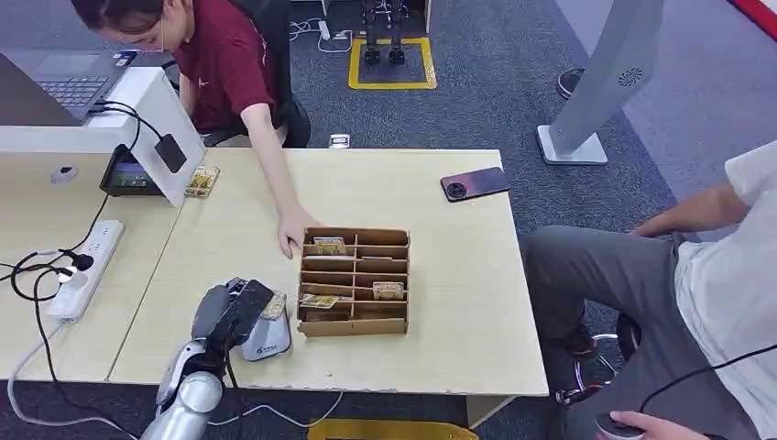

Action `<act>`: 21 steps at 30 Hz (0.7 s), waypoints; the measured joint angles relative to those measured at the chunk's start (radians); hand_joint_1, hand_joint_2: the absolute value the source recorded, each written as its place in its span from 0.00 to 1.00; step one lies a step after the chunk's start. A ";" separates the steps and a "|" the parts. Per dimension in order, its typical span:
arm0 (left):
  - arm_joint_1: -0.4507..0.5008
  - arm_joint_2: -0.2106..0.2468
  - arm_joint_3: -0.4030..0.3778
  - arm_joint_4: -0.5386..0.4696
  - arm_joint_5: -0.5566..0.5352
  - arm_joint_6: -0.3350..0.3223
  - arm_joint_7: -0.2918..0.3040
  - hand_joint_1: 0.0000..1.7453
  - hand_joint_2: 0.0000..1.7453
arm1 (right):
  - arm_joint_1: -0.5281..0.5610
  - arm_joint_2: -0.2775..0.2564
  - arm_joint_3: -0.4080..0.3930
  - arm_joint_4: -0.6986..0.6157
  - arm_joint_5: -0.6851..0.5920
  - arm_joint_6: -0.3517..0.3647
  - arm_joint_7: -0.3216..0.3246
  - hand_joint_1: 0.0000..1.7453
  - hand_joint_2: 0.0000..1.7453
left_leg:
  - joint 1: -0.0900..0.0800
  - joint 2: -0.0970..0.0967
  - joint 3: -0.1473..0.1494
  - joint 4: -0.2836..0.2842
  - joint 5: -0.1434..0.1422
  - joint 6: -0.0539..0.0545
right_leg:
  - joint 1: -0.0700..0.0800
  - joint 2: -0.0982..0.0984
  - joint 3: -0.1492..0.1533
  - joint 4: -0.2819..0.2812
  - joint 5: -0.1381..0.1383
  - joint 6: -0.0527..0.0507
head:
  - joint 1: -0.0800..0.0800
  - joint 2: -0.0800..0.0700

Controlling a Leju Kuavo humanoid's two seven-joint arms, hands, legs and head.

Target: Pass the card to the sensor for recognition and then transmit it.

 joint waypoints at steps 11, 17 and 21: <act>-0.002 -0.001 0.000 0.014 -0.032 0.004 0.000 1.00 1.00 | 0.000 0.000 0.000 -0.001 0.000 0.000 -0.004 0.00 0.00 | 0.000 0.000 0.000 0.000 0.000 0.000 | 0.000 0.000 0.000 0.000 0.000 0.000 | 0.000 0.000; -0.006 0.003 0.029 0.021 -0.024 0.003 -0.003 1.00 1.00 | 0.001 0.000 0.000 -0.001 0.000 -0.005 -0.005 0.00 0.00 | 0.000 0.000 0.000 0.000 0.000 0.000 | 0.000 0.000 0.000 0.000 0.000 0.000 | 0.000 0.000; -0.016 0.012 0.049 0.028 -0.079 0.020 0.000 1.00 1.00 | 0.001 0.000 0.001 -0.001 0.000 -0.006 -0.005 0.00 0.00 | 0.000 0.000 0.000 0.000 0.000 0.000 | 0.000 0.000 0.000 0.000 0.000 0.000 | 0.000 0.000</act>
